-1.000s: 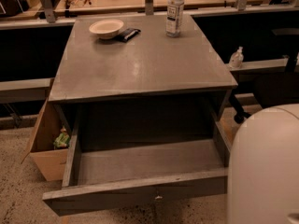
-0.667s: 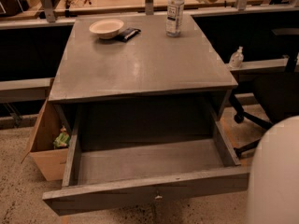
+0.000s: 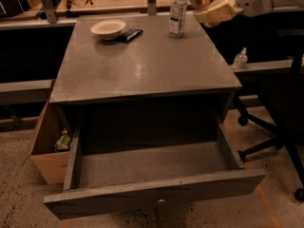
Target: Pick orange can
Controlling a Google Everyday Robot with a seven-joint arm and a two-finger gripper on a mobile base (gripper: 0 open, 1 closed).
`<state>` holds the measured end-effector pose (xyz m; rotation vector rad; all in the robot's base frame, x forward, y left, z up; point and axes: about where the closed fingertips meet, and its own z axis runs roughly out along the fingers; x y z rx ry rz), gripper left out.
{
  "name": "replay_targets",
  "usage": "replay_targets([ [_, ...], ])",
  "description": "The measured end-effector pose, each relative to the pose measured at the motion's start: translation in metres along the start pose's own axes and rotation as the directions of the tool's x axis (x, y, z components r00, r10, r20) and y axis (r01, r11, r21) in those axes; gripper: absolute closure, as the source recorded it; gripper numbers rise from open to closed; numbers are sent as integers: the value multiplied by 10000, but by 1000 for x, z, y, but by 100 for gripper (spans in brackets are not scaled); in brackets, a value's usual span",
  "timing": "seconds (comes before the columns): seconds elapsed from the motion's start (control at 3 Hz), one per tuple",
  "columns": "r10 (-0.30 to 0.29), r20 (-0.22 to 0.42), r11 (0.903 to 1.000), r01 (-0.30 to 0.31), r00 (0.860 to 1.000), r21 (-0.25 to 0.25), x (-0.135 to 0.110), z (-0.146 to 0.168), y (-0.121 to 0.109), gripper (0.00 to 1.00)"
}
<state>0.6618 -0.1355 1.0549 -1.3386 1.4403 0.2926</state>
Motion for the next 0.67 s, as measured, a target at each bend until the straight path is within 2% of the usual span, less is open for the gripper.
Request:
replay_targets([
  [0.33,1287,-109,9871,-1292,9916,-948,39,36,30,100],
  [0.67,1310,-129,9854,-1316,9913,-1076,39,37,33,100],
])
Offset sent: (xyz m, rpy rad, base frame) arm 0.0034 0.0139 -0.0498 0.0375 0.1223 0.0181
